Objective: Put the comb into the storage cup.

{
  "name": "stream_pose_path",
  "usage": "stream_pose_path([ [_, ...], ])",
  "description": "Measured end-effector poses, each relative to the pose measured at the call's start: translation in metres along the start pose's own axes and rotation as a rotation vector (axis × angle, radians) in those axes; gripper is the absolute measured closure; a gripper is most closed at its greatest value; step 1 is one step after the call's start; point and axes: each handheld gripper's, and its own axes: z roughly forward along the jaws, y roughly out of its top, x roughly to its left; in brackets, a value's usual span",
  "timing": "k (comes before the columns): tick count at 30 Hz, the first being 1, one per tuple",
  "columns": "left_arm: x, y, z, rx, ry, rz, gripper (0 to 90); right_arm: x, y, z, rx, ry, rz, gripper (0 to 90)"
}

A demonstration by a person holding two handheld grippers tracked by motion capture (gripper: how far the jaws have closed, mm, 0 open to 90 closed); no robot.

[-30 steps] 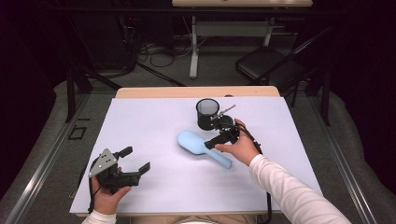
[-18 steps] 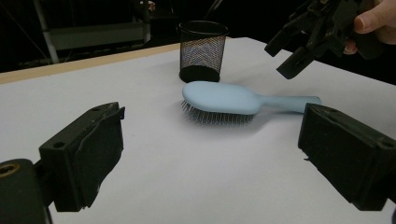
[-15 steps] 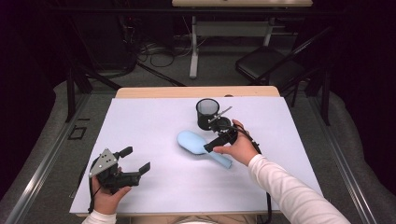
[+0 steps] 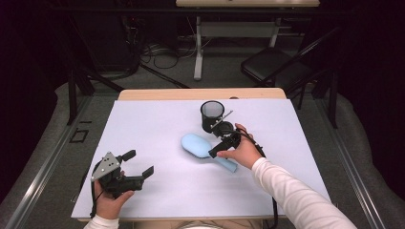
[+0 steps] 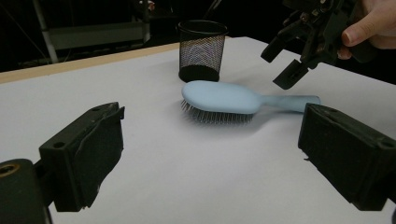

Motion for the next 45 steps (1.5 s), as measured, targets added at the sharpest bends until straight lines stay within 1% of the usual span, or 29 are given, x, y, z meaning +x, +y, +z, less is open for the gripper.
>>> stream_pose_path([
  [2,0.000,0.000,0.000,0.000,-0.002,-0.001,6.7,0.001,0.000,0.002,0.010,0.004,-0.008,0.0],
  [3,0.000,0.000,0.000,0.000,0.001,-0.001,6.7,0.001,0.000,0.003,0.006,0.008,-0.010,0.0],
  [4,0.000,0.000,0.000,0.000,0.000,-0.001,6.7,0.001,0.000,0.003,0.022,0.006,-0.014,0.0],
  [5,0.000,0.000,0.000,0.000,0.001,-0.001,6.7,0.001,0.000,0.005,0.020,0.009,-0.024,0.0],
  [8,0.000,0.000,0.000,0.000,0.000,0.000,6.8,0.004,0.000,0.008,0.040,0.012,-0.029,0.0],
  [10,0.000,0.000,0.000,0.000,-0.002,-0.002,6.8,0.005,-0.001,0.010,0.048,0.011,-0.028,0.0],
  [11,0.000,0.000,0.000,0.001,-0.003,-0.002,6.8,0.005,-0.001,0.011,0.048,0.014,-0.038,0.0],
  [12,0.000,0.000,0.000,0.000,-0.002,-0.002,6.7,0.005,-0.001,0.011,0.050,0.014,-0.037,0.0],
  [14,0.000,0.000,0.000,0.002,-0.004,-0.001,6.7,0.007,-0.001,0.014,0.040,0.016,-0.037,0.8],
  [15,0.000,0.000,0.000,0.002,-0.002,0.000,6.7,0.007,0.000,0.014,0.060,0.017,-0.048,1.2],
  [16,0.000,0.000,0.000,0.003,-0.002,0.001,6.7,0.007,0.000,0.014,0.063,0.021,-0.050,2.0],
  [17,0.000,0.000,0.000,0.003,-0.002,0.001,6.7,0.008,-0.001,0.016,0.054,0.021,-0.048,3.2],
  [18,0.000,0.000,0.000,0.003,-0.002,0.001,6.7,0.008,-0.001,0.016,0.069,0.024,-0.055,4.1],
  [20,0.000,0.000,0.000,0.002,-0.005,0.000,6.7,0.009,-0.001,0.017,0.075,0.023,-0.060,4.6],
  [21,0.000,0.000,0.000,0.003,-0.005,0.000,6.8,0.010,-0.001,0.019,0.061,0.024,-0.064,4.9],
  [23,0.000,0.000,0.000,0.002,-0.005,-0.001,6.7,0.011,-0.001,0.019,0.084,0.025,-0.068,5.7],
  [24,0.000,0.000,0.000,0.003,-0.005,0.000,6.7,0.011,-0.002,0.020,0.083,0.028,-0.060,6.0],
  [25,0.000,0.000,0.000,0.002,-0.005,-0.001,6.7,0.011,-0.002,0.022,0.069,0.026,-0.069,6.5],
  [27,0.000,0.000,0.000,0.004,-0.002,0.001,6.7,0.012,-0.001,0.022,0.089,0.028,-0.077,7.0],
  [29,0.000,0.000,0.000,0.003,-0.005,0.000,6.7,0.012,-0.002,0.023,0.089,0.029,-0.072,9.1],
  [32,0.000,0.000,0.000,0.003,-0.001,-0.001,6.7,0.012,-0.002,0.024,0.088,0.038,-0.077,14.5],
  [34,0.000,0.000,0.000,0.005,-0.002,0.000,6.7,0.011,-0.002,0.025,0.093,0.042,-0.085,15.0],
  [37,0.000,0.000,0.000,0.004,-0.001,0.001,6.8,0.011,-0.002,0.026,0.106,0.040,-0.086,16.8],
  [38,0.000,0.000,0.000,0.004,-0.001,0.000,6.7,0.011,-0.002,0.027,0.102,0.046,-0.086,17.8],
  [39,0.000,0.000,0.000,0.006,-0.002,0.001,6.7,0.011,-0.002,0.027,0.112,0.044,-0.086,18.1],
  [45,0.000,0.000,0.000,0.005,-0.002,0.001,6.8,0.012,-0.002,0.028,0.102,0.046,-0.100,24.7],
])
